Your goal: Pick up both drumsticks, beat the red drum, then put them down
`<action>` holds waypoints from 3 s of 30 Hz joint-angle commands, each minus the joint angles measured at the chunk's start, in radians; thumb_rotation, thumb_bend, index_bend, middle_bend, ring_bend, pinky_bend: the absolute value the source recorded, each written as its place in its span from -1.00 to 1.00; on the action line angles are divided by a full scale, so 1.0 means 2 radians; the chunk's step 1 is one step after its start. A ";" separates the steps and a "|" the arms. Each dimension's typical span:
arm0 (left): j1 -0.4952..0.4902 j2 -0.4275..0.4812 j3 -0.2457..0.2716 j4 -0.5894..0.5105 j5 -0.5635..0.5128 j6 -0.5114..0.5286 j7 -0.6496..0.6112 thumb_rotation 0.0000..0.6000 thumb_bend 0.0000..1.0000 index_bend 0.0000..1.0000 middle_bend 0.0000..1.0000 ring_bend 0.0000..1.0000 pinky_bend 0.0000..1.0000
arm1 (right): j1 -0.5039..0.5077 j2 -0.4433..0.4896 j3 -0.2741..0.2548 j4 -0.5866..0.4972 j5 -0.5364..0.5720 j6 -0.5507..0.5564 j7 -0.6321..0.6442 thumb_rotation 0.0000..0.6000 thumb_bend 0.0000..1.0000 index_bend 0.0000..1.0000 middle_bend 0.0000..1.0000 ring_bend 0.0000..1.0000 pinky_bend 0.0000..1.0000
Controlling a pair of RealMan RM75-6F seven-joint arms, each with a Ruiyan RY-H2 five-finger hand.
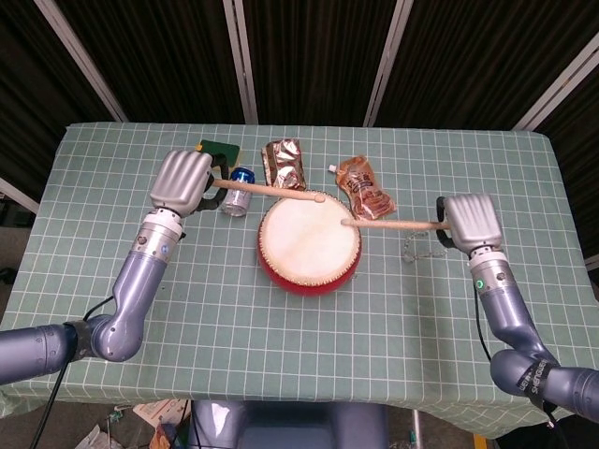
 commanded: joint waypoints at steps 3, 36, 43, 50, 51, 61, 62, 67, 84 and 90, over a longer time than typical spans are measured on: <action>-0.005 -0.024 -0.006 0.001 0.009 0.023 -0.003 1.00 0.16 0.58 1.00 1.00 1.00 | -0.039 0.002 0.034 -0.026 0.043 0.048 0.071 1.00 0.28 0.92 1.00 1.00 1.00; -0.158 -0.131 0.048 0.095 -0.354 0.027 0.401 1.00 0.17 0.60 1.00 1.00 1.00 | -0.087 0.013 0.036 0.034 0.015 0.000 0.154 1.00 0.28 0.92 1.00 1.00 1.00; -0.111 -0.073 0.003 0.018 -0.262 0.024 0.281 1.00 0.17 0.59 1.00 1.00 1.00 | -0.096 0.014 0.038 0.021 0.002 0.017 0.155 1.00 0.28 0.92 1.00 1.00 1.00; -0.040 -0.011 0.007 -0.090 -0.160 0.053 0.178 1.00 0.16 0.59 1.00 1.00 1.00 | -0.118 0.026 0.031 0.000 -0.034 0.033 0.177 1.00 0.28 0.92 1.00 1.00 1.00; -0.027 -0.001 0.015 -0.107 -0.143 0.057 0.167 1.00 0.16 0.59 1.00 1.00 1.00 | -0.124 0.029 0.026 -0.002 -0.046 0.032 0.184 1.00 0.28 0.92 1.00 1.00 1.00; 0.077 0.053 0.092 -0.193 -0.004 0.094 0.079 1.00 0.16 0.59 1.00 1.00 1.00 | -0.177 0.059 -0.029 -0.010 -0.178 0.023 0.246 1.00 0.28 0.92 1.00 1.00 1.00; 0.084 0.055 0.097 -0.197 0.005 0.095 0.073 1.00 0.16 0.59 1.00 1.00 1.00 | -0.181 0.060 -0.033 -0.009 -0.189 0.026 0.251 1.00 0.28 0.92 1.00 1.00 1.00; 0.130 0.070 0.135 -0.219 0.069 0.105 0.036 1.00 0.16 0.58 1.00 1.00 1.00 | -0.207 0.063 -0.057 -0.003 -0.252 0.042 0.287 1.00 0.28 0.92 1.00 1.00 1.00; 0.175 -0.010 0.198 -0.165 0.116 0.084 0.055 1.00 0.16 0.56 1.00 1.00 1.00 | -0.228 0.042 -0.116 0.047 -0.321 -0.001 0.279 1.00 0.28 0.92 1.00 1.00 1.00; 0.167 -0.063 0.189 -0.129 0.087 0.077 0.081 1.00 0.16 0.56 1.00 1.00 1.00 | -0.225 0.036 -0.120 0.052 -0.322 -0.016 0.265 1.00 0.28 0.92 1.00 1.00 1.00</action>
